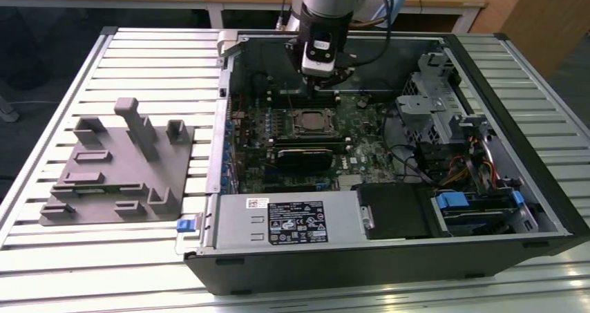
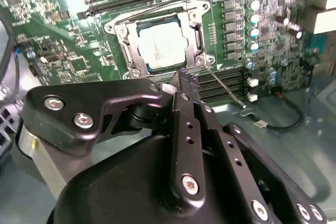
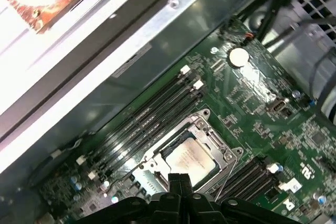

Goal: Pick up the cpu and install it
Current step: 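Install the first cpu locking lever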

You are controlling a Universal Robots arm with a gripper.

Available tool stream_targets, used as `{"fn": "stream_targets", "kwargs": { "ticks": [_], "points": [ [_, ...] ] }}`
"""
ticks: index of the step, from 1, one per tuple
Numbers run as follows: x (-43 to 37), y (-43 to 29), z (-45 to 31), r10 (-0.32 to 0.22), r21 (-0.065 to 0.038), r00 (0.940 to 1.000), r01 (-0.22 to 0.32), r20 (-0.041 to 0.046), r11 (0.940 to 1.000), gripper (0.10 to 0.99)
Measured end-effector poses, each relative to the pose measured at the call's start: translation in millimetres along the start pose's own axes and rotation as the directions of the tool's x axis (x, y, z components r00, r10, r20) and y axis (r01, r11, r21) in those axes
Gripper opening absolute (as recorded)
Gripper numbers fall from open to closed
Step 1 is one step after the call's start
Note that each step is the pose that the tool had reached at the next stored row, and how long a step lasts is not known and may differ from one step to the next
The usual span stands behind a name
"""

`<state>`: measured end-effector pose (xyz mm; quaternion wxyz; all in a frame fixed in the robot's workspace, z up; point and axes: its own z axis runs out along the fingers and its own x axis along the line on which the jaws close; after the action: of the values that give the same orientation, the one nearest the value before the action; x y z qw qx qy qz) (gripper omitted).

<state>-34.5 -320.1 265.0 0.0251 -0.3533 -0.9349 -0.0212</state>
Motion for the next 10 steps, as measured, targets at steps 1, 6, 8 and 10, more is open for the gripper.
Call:
{"fn": "stream_targets", "kwargs": {
  "ticks": [1,6,8,10],
  "points": [
    [0.0,0.0,0.0,-0.015,0.001,0.9999,0.015,-0.0003,0.9999,0.106],
    [0.0,0.0,0.4,-0.088,0.005,0.9962,0.088,-0.0014,0.9961,0.106],
    [0.0,0.0,0.6,-0.117,0.006,0.9931,0.117,-0.0012,0.9931,0.106],
    [-0.1,0.0,0.8,-0.153,0.007,0.9883,0.153,-0.0012,0.9883,0.106]
  ]
}}
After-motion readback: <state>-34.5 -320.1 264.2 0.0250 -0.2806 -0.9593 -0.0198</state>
